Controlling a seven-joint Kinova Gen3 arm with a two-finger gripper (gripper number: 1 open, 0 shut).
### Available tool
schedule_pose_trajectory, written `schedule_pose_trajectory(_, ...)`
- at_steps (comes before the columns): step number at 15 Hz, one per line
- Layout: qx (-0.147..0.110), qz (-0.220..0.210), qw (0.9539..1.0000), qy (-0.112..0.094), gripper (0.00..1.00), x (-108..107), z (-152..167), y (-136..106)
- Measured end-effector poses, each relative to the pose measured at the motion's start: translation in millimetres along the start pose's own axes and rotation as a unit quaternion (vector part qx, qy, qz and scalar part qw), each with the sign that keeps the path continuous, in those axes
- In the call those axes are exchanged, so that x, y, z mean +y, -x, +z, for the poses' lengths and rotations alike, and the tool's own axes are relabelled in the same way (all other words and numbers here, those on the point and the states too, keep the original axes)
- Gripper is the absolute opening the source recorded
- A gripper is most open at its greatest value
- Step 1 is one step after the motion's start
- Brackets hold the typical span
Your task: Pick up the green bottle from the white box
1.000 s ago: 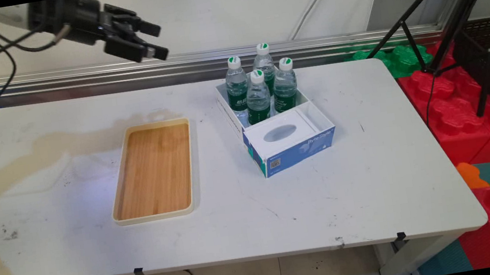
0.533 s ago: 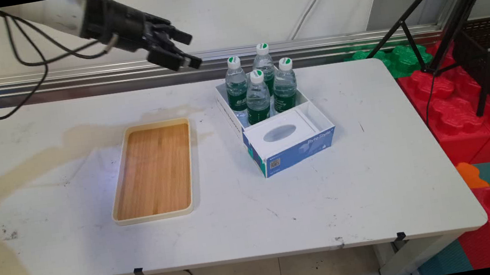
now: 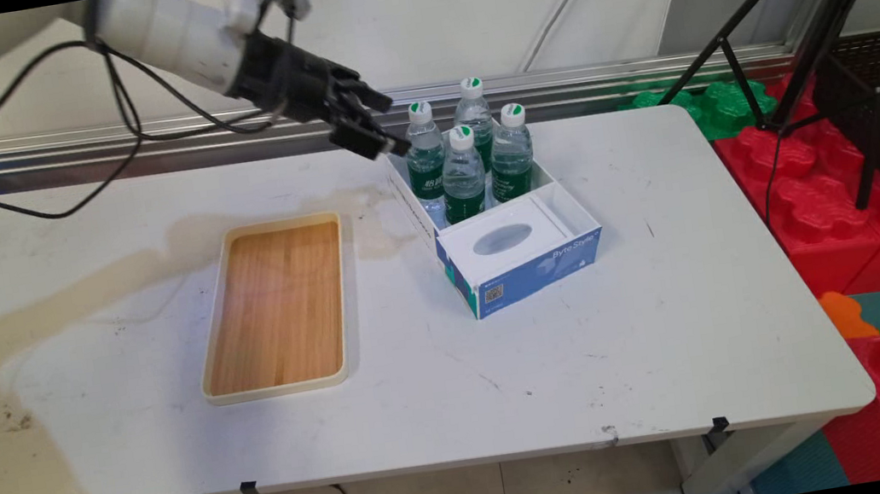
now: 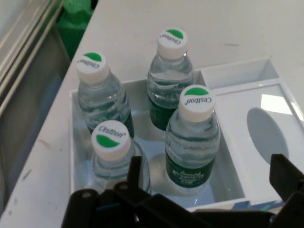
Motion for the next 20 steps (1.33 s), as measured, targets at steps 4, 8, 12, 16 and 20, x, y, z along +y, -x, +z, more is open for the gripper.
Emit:
schedule_pose_trajectory(4,-0.015,-0.006,0.9999,0.005,1.0,1,35,0)
schedule_pose_trajectory(8,-0.025,-0.009,0.9996,0.004,1.0,-1,67,-1)
schedule_pose_trajectory(12,-0.031,-0.011,0.9994,0.0,1.0,-3,93,-1)
schedule_pose_trajectory(16,-0.036,-0.015,0.9992,-0.002,1.0,-2,113,0)
schedule_pose_trajectory(20,-0.04,-0.017,0.999,-0.006,1.0,-2,124,2)
